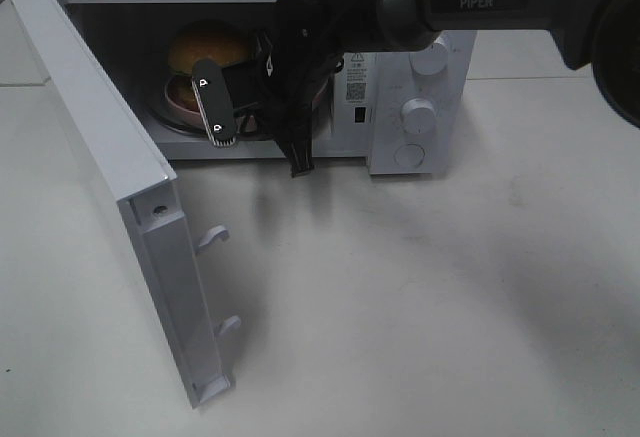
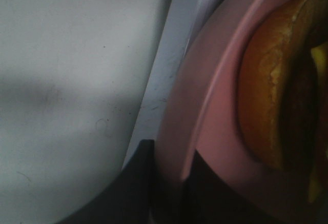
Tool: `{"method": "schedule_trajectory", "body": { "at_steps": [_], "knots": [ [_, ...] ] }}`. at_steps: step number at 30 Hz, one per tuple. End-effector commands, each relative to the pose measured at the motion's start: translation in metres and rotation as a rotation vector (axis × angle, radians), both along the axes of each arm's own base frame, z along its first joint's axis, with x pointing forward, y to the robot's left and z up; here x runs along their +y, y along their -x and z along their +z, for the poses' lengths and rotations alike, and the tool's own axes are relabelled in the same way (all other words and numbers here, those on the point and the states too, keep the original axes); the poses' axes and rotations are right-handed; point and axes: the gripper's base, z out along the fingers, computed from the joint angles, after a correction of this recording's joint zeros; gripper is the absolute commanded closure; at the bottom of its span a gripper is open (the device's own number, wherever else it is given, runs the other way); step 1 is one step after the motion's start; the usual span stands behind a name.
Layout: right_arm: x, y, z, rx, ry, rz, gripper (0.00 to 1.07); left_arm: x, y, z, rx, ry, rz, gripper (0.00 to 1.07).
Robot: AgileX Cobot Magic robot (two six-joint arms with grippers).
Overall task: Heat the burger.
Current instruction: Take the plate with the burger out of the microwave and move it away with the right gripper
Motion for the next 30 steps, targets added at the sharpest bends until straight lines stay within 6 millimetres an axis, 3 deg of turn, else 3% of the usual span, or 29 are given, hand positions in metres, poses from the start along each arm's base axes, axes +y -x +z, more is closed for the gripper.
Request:
{"method": "schedule_trajectory", "body": {
  "at_steps": [1,30],
  "knots": [
    [0.004,0.006,0.021,-0.102,-0.078,0.043,1.07,-0.001,0.002,0.0,-0.032,0.001,0.003,0.09],
    [-0.037,0.067,0.026,-0.193,-0.116,0.152,1.07,-0.001,0.002,0.0,-0.032,0.001,0.003,0.09]
  ]
}}
